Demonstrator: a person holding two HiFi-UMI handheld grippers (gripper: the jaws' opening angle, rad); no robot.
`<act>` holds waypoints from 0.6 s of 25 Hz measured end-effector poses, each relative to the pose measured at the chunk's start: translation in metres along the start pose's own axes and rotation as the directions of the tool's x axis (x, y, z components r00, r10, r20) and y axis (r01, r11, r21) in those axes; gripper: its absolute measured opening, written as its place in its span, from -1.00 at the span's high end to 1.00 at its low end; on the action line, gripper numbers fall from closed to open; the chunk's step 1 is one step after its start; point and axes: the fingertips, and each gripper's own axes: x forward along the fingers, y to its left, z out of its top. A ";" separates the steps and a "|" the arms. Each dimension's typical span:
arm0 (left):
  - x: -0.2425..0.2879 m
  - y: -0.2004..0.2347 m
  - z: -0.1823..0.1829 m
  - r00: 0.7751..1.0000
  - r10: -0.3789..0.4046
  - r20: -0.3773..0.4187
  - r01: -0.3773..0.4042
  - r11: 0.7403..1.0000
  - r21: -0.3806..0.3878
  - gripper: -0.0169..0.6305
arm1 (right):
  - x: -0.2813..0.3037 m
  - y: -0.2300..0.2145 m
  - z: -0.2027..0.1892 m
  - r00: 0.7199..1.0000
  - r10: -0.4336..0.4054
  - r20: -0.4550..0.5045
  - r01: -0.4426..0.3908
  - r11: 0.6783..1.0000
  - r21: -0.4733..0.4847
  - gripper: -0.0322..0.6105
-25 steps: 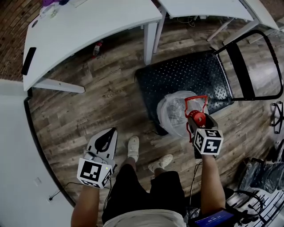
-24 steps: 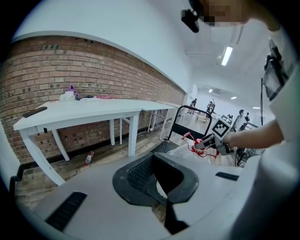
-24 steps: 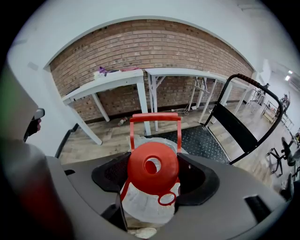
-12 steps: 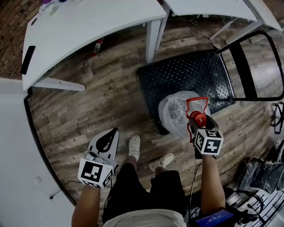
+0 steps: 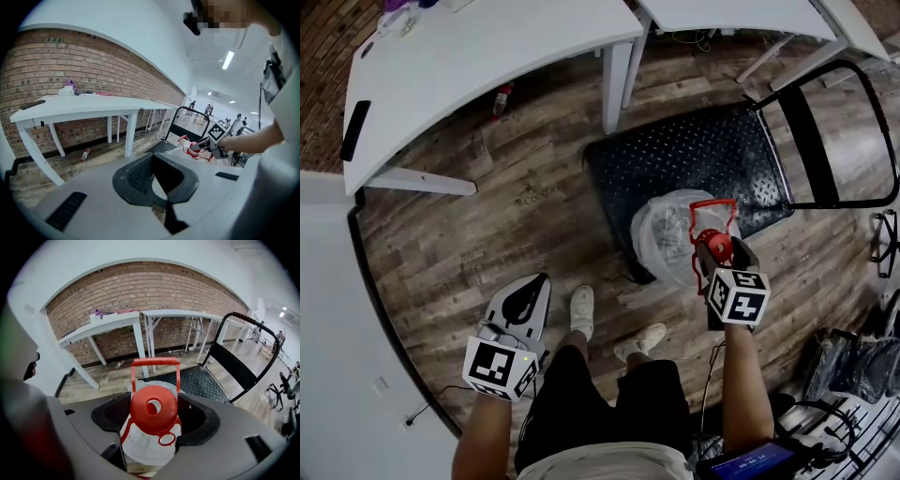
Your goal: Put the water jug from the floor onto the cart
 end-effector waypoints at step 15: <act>-0.005 -0.023 0.046 0.980 -0.198 0.017 0.191 0.960 0.203 0.95 | -0.172 0.029 0.042 0.932 -0.140 0.334 0.098 0.985 0.139 0.19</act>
